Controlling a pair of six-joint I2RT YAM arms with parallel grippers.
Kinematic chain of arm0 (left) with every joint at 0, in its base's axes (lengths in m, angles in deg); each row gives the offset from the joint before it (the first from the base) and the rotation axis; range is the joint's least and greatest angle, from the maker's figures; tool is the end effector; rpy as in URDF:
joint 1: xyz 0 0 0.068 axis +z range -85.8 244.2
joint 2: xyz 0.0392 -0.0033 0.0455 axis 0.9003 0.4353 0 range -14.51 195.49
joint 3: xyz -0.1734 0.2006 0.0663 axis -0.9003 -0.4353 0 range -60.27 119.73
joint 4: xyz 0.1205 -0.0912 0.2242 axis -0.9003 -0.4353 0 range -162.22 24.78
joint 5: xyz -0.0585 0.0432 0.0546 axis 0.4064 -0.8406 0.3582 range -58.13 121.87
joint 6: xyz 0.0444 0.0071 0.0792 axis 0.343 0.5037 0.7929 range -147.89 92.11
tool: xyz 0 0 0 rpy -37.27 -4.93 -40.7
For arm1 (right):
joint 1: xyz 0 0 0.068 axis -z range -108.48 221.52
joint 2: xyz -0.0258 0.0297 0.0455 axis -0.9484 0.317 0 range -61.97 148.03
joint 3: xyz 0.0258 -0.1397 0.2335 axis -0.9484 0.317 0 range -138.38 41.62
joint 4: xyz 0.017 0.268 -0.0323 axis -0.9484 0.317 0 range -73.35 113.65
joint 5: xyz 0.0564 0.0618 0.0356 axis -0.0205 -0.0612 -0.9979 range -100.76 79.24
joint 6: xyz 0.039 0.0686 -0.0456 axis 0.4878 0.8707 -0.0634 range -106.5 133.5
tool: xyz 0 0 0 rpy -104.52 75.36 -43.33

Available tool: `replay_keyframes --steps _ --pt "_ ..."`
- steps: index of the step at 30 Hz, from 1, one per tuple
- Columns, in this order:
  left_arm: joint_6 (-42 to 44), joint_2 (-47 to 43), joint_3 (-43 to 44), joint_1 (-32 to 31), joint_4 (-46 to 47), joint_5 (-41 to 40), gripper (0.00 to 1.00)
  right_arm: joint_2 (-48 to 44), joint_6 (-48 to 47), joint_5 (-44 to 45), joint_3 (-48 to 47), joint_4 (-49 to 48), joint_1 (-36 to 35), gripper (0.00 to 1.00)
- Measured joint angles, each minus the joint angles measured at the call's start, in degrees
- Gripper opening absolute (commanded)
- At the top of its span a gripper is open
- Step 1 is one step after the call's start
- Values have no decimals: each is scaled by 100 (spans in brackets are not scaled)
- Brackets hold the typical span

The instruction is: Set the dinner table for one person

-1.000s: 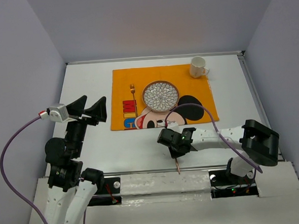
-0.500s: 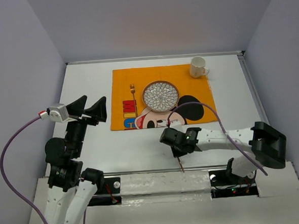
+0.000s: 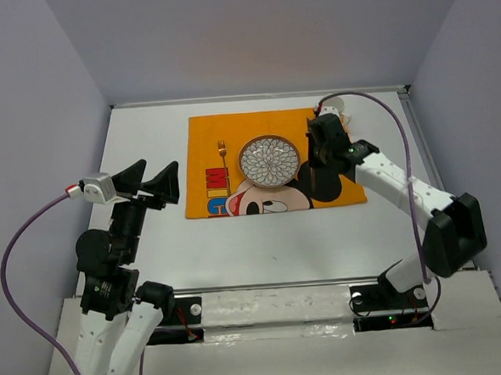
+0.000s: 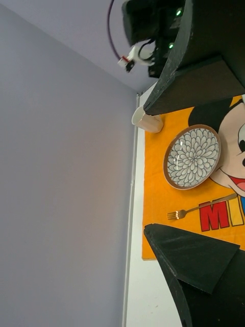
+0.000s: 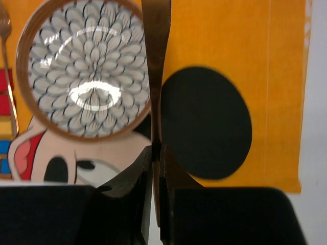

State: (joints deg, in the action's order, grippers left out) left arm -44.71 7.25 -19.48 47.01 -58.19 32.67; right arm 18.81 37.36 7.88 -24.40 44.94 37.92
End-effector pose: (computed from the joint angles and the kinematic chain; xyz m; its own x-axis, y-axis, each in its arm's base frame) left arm 0.1288 -0.0411 0.4198 0.3129 -0.3997 -0.8616 0.4157 0.8733 -0.2541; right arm 0.3057 0.1718 0.2644 -0.6534 0.0261 -0.7565 -0.0716 0.9928 0.0961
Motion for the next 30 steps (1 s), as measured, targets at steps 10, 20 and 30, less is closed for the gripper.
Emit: replay_keyframes --steps 10,20,30 --pt "4 26 0 0 0 -4 99 2658 -1141 -1185 -1458 -590 1300 0" --pt "26 72 0 4 0 -7 99 3565 -1325 -1587 -2109 -507 1659 0" --pt "26 101 0 7 0 -15 99 3665 -1314 -1609 -2186 -299 1781 0"
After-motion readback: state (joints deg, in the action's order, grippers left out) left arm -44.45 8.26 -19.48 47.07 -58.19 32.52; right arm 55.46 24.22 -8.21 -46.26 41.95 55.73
